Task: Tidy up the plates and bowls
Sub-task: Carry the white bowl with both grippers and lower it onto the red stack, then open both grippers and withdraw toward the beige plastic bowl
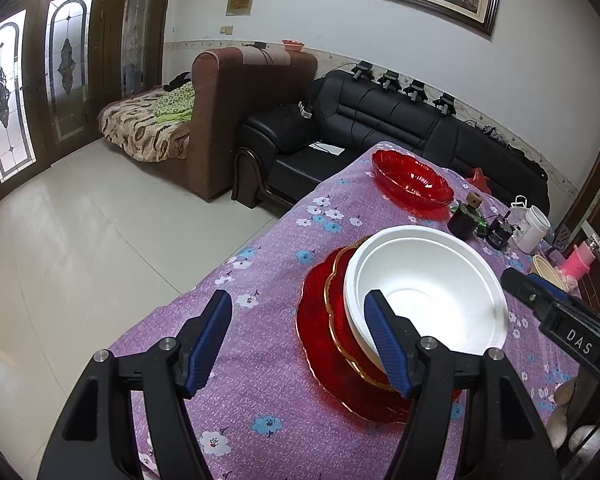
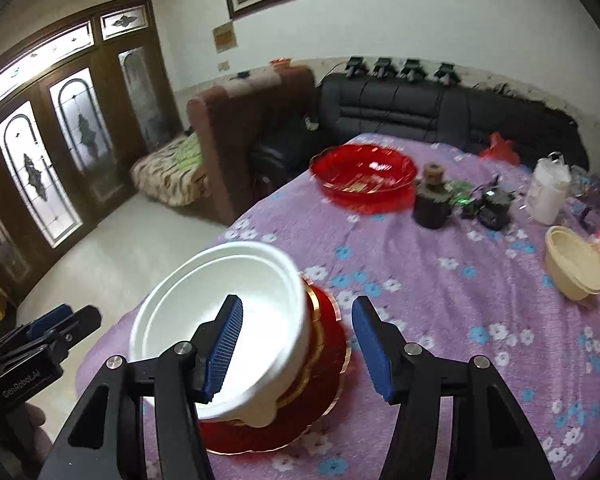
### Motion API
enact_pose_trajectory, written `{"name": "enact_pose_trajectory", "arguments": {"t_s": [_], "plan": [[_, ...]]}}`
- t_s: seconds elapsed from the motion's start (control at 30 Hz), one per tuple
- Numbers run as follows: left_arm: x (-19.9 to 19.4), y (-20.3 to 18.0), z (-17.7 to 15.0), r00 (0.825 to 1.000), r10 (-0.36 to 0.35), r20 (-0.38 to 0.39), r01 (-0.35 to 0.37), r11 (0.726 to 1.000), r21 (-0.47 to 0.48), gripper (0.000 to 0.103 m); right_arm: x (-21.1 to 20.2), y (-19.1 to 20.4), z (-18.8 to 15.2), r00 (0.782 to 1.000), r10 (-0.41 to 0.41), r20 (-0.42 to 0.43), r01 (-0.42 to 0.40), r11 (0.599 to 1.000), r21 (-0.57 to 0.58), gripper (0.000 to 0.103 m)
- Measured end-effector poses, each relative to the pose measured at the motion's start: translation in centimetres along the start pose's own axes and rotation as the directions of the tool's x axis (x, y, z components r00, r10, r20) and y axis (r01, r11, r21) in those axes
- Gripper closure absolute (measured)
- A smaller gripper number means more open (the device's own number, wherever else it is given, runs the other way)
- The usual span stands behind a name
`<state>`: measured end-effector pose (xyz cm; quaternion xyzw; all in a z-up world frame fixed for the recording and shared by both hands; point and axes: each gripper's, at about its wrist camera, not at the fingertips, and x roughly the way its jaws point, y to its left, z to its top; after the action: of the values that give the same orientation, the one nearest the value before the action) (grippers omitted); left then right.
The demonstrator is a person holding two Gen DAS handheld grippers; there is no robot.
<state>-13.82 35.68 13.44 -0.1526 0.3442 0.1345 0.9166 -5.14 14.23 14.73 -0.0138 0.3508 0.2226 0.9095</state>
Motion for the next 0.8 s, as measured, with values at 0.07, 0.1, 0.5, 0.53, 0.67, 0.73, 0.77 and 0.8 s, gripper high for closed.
{"name": "enact_pose_trajectory", "arguments": {"t_s": [0.07,0.1,0.5,0.53,0.67,0.73,0.77,0.8], "plan": [[0.0,0.0,-0.2,1.000,0.000,-0.003,0.000,1.000,-0.001,0.035,0.1,-0.6,-0.2,0.999,-0.032,0.003,0.032,0.999,0.008,0.042],[0.0,0.0,-0.2,1.000,-0.001,-0.001,0.001,1.000,0.000,0.035,0.2,-0.7,-0.3,0.999,-0.038,-0.005,0.038,0.999,0.011,0.042],[-0.7,-2.4,-1.4,1.000,0.003,0.005,-0.003,0.996,0.088,0.030,1.1,-2.3,-1.4,0.998,-0.003,-0.055,0.007,0.998,0.069,0.042],[-0.8,-2.8,-1.5,1.000,0.005,0.007,-0.006,0.995,0.098,0.029,0.8,-2.4,-1.4,0.999,0.001,-0.049,0.003,0.997,0.071,0.042],[-1.4,-4.9,-2.2,0.999,0.020,0.026,-0.024,0.985,0.168,0.027,-0.7,-3.1,-1.7,1.000,0.008,-0.028,-0.005,0.997,0.083,0.038],[-1.7,-5.9,-2.4,0.999,0.022,0.034,-0.029,0.980,0.195,0.026,-1.3,-3.7,-2.0,1.000,0.005,-0.025,-0.003,0.996,0.089,0.038],[-1.9,-6.5,-2.6,0.999,0.020,0.038,-0.027,0.977,0.210,0.026,-1.6,-4.3,-2.3,1.000,0.005,-0.026,-0.002,0.996,0.095,0.038],[-2.1,-6.9,-2.7,0.999,0.016,0.040,-0.024,0.975,0.221,0.026,-1.8,-4.6,-2.4,1.000,0.003,-0.028,-0.001,0.995,0.098,0.038]]}}
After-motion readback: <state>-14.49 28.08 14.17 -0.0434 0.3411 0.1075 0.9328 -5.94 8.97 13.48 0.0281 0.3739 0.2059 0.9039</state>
